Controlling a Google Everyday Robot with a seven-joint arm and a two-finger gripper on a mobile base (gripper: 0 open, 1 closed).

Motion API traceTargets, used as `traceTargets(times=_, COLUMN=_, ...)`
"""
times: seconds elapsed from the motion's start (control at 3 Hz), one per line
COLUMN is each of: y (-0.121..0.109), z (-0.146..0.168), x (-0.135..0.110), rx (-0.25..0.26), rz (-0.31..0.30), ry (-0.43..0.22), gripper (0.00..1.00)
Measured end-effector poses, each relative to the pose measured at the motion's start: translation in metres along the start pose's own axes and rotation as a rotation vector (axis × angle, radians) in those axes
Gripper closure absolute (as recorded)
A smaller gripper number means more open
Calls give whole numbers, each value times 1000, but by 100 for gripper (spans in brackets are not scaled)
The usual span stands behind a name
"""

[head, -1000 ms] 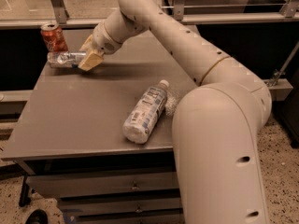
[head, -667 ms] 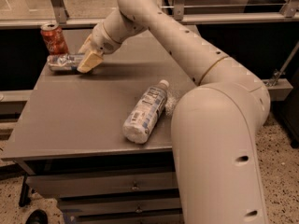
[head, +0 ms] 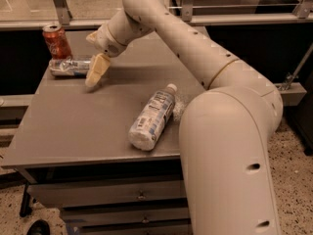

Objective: Move redbull can near coke can

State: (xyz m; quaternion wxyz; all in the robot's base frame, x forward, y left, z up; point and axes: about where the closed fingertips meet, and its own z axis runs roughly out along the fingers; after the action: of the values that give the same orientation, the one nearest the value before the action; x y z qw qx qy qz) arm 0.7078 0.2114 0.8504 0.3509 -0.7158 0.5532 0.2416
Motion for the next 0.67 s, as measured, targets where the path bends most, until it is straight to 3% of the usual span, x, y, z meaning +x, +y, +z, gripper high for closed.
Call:
traceTargets(times=0.33, y=-11, z=-23, x=4, rx=46, rz=46, ry=-41, gripper=0)
traceTargets(times=0.67, y=-21, z=-69, x=12, rx=142, rz=136, ry=-140, gripper=0)
